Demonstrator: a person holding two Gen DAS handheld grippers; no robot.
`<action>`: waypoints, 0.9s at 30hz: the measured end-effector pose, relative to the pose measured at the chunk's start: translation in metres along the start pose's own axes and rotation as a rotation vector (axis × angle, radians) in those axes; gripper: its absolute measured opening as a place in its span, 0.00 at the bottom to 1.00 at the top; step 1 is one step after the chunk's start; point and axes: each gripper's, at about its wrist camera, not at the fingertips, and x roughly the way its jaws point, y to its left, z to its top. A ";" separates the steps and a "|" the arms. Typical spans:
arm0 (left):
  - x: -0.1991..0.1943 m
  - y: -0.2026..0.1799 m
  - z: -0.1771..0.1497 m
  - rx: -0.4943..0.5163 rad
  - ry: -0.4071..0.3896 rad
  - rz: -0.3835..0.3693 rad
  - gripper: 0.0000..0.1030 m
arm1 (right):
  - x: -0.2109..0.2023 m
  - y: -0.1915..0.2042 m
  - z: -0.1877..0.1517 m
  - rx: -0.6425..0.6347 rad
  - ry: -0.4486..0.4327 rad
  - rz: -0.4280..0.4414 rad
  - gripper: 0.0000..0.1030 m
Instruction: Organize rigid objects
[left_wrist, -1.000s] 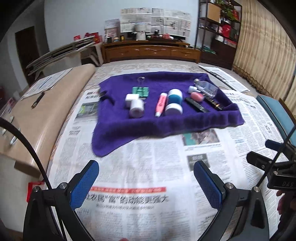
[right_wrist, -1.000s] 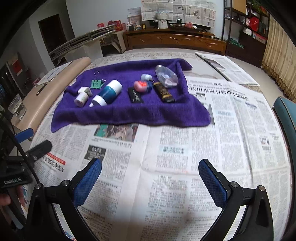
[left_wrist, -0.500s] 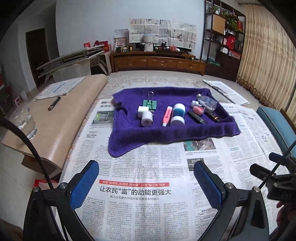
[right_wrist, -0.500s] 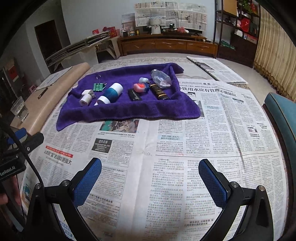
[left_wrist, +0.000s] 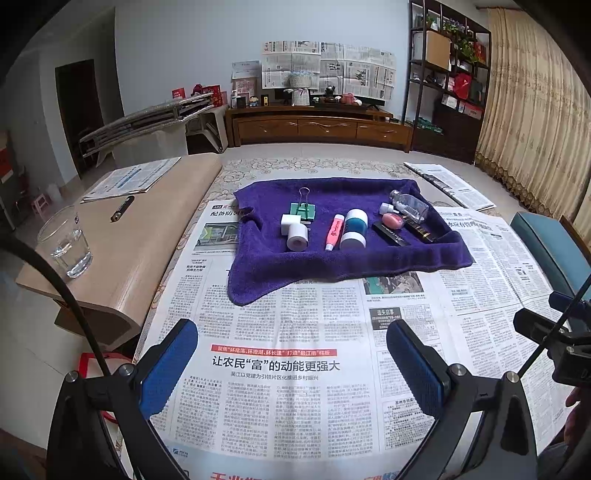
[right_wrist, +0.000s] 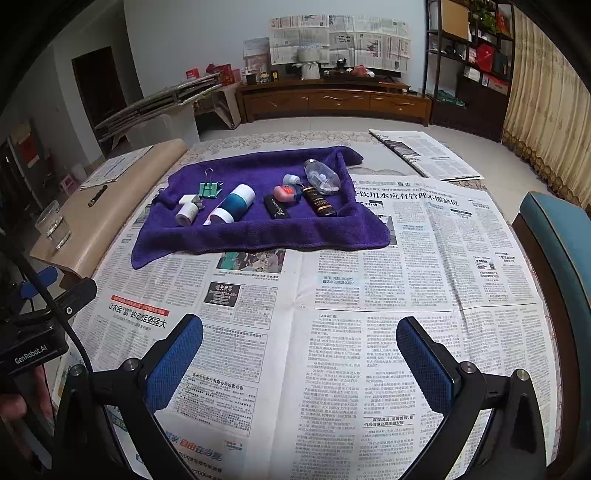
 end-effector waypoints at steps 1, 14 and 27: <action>-0.002 0.000 0.000 -0.002 -0.002 0.001 1.00 | -0.002 0.001 0.000 -0.002 -0.001 0.000 1.00; -0.019 0.002 -0.002 -0.007 -0.018 -0.003 1.00 | -0.009 0.007 -0.002 -0.007 -0.003 0.000 1.00; -0.027 0.005 -0.002 -0.014 -0.022 0.000 1.00 | -0.014 0.006 -0.003 -0.008 -0.010 -0.006 1.00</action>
